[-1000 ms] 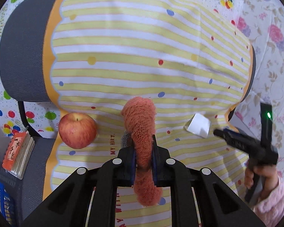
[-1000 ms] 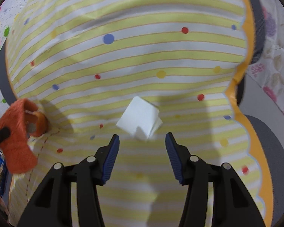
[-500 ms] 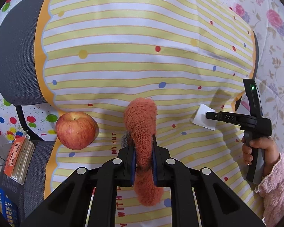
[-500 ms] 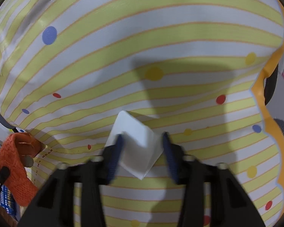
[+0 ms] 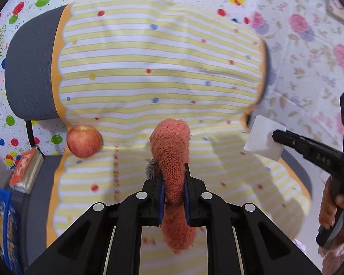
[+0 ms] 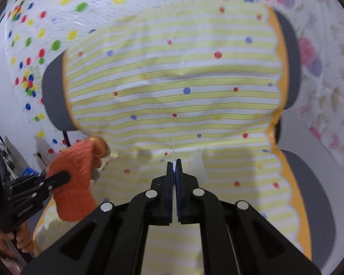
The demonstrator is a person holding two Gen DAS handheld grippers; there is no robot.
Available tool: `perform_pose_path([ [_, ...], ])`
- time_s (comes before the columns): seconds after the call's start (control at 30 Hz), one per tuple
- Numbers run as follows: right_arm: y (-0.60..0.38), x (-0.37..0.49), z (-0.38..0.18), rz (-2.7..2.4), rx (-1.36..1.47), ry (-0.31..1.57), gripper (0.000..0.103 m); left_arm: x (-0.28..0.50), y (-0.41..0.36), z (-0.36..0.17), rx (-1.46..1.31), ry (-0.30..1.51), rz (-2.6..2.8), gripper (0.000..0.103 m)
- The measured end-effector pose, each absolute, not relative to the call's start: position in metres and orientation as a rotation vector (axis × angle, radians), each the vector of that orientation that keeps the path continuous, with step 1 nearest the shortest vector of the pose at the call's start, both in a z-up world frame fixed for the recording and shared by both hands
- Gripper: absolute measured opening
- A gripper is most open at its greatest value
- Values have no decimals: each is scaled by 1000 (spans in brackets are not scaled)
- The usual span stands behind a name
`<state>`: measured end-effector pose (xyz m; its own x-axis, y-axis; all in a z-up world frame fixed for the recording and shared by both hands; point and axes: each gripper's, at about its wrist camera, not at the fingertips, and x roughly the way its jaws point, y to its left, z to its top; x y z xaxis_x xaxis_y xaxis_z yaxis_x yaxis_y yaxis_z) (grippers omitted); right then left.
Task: Collect trash
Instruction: 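Grasp the small white card with the right tool while the left tool holds the sock, then carry the sock and white card to the pink bin and open both tools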
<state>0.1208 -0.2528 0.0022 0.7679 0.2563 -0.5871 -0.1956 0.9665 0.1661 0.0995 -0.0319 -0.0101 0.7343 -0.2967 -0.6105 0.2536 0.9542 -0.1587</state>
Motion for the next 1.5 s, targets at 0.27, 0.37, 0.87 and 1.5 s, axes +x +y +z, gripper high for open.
perform_pose_path([
  [0.27, -263, 38, -5, 209, 125, 650, 3, 36, -57, -9, -30, 673, -388, 14],
  [0.37, -272, 12, -9, 190, 149, 646, 3, 15, -71, -11, -10, 662, -425, 14],
  [0.87, -327, -116, -33, -40, 185, 663, 3, -79, -164, -45, 121, 642, -730, 14],
  [1.5, -395, -237, -92, -380, 272, 768, 3, -149, -291, -95, 286, 739, -1085, 15],
])
